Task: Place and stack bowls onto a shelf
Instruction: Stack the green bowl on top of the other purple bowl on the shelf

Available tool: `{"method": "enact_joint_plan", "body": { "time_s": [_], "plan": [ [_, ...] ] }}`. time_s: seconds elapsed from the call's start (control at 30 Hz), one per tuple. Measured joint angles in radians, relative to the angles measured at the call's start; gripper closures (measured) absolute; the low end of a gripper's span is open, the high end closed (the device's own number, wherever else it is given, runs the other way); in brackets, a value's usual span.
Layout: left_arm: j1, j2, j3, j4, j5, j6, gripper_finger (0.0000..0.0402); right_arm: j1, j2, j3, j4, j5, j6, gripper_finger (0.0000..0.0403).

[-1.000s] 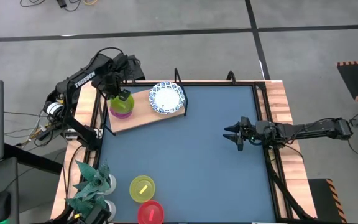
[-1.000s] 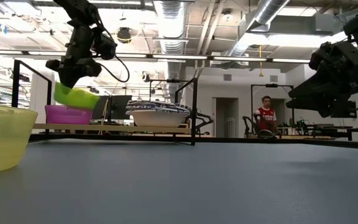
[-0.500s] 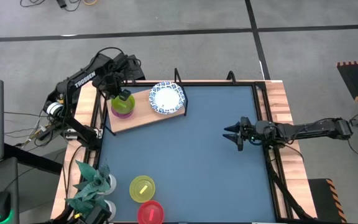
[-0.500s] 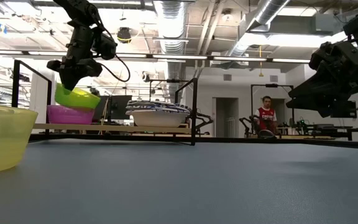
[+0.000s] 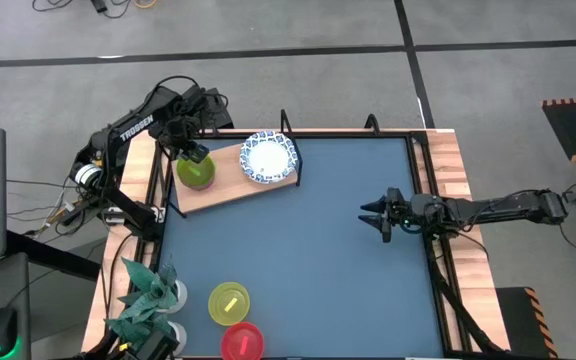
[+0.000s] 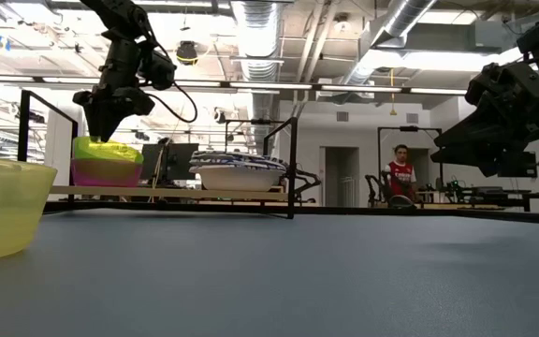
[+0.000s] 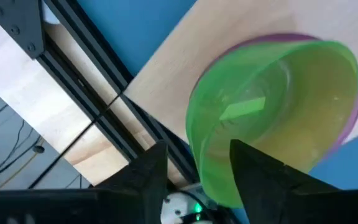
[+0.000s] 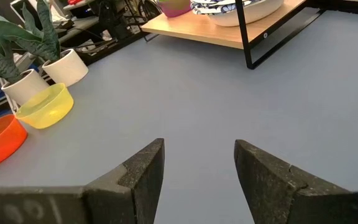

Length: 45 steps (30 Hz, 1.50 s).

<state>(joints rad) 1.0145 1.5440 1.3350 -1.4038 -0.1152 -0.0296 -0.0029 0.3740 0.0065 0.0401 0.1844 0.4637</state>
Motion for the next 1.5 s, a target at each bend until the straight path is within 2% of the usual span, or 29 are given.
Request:
{"method": "enact_joint_plan", "body": {
  "time_s": [0.13, 0.3, 0.4, 0.47, 0.53, 0.6, 1.0, 1.3, 1.5],
  "plan": [
    [0.0, 0.0, 0.041, -0.053, -0.002, 0.029, 0.0233, 0.0, 0.0, 0.0, 0.0, 0.0, 0.0, 0.0183],
    [0.0, 0.0, 0.109, -0.137, 0.026, 0.033, 0.0243, 0.0, 0.0, 0.0, 0.0, 0.0, 0.007, 0.0183],
    [0.0, -0.009, 0.118, -0.157, 0.143, 0.06, 0.0278, 0.0, 0.0, 0.0, 0.0, 0.0, 0.007, 0.0183],
    [-0.004, -0.016, 0.113, -0.154, 0.205, 0.085, 0.0317, 0.0, 0.0, 0.0, 0.0, 0.0, 0.008, 0.0183],
    [-0.007, -0.015, 0.099, -0.153, 0.199, 0.089, 0.0364, 0.0, 0.0, 0.0, 0.0, 0.0, 0.008, 0.0183],
    [-0.006, -0.015, 0.081, -0.138, 0.18, 0.083, 0.039, 0.0, 0.0, 0.0, 0.0, 0.0, 0.008, 0.0183],
    [0.035, -0.015, -0.031, -0.04, 0.138, 0.073, 0.0401, 0.0, 0.0, 0.0, 0.0, 0.0, 0.008, 0.0183],
    [0.035, -0.015, -0.035, -0.008, 0.201, 0.069, 0.0401, 0.0, 0.0, 0.0, 0.0, 0.0, 0.003, 0.0183],
    [0.032, -0.014, -0.068, 0.032, 0.155, 0.026, 0.0402, 0.0, 0.0, 0.0, 0.0, 0.0, 0.002, 0.0183]
  ]
}}
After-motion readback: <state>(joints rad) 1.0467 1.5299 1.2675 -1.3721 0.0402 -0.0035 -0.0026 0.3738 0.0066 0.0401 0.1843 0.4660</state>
